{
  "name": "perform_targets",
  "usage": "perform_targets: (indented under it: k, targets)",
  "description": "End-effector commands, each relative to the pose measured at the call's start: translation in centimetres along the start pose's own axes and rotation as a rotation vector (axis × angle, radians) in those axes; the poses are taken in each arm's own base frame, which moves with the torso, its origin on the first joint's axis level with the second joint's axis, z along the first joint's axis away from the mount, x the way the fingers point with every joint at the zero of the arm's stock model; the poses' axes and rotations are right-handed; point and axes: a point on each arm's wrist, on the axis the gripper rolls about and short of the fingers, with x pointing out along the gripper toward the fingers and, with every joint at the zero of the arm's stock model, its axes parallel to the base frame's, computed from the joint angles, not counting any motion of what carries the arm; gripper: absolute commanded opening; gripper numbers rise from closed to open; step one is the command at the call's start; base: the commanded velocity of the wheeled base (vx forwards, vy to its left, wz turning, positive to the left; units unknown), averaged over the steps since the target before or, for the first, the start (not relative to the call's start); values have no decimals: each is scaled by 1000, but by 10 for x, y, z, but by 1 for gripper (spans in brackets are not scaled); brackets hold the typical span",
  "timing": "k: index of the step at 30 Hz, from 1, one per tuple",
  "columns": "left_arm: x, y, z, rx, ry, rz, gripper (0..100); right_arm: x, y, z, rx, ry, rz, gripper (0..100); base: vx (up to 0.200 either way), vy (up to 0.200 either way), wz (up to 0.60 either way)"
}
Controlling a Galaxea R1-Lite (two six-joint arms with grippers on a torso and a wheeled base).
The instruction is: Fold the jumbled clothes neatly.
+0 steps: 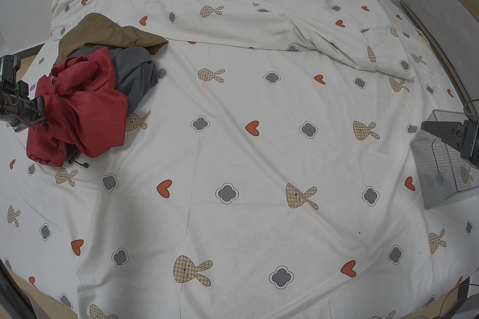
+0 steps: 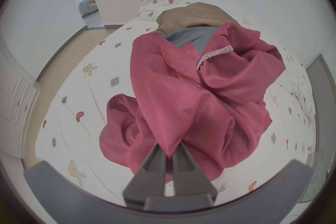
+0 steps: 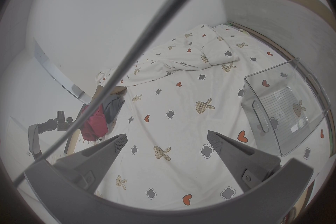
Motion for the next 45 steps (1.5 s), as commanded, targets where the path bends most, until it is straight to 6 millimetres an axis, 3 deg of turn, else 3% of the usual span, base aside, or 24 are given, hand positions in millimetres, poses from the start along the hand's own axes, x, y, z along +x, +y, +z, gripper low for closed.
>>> perform_targets:
  k: [1,4,10,14,16,20,23,28,38,45]
  targets:
    - [-18,-4,2,3,-20,-27,0,-1,2,0,-3,-1,10,100,0,0,0]
    - [-34,-11,0,8,-35,-68,0,-1,2,-1,-5,1,14,100,0,0,0]
    - [-138,-75,-22,96,-129,-365,0,-1,7,-4,-17,20,44,100,0,0,0]
    - [-203,-117,-48,185,-140,-571,0,-1,9,-5,-22,31,53,100,0,0,0]
    - [-228,-133,-62,241,-118,-681,0,1,10,-7,-24,43,59,100,0,0,0]
    - [-258,-155,-84,345,-78,-843,0,3,12,-12,-32,66,74,100,0,0,0]
    - [-263,-170,-93,390,-69,-854,0,4,14,-14,-38,77,87,100,0,0,0]
    - [-249,-197,-106,437,-31,-771,0,4,15,-18,-46,95,101,100,0,0,0]
    - [-245,-218,-117,451,39,-819,0,17,16,-24,-53,151,96,100,0,0,0]
    - [-234,-244,-142,534,134,-844,0,25,23,-36,-78,219,129,100,0,0,0]
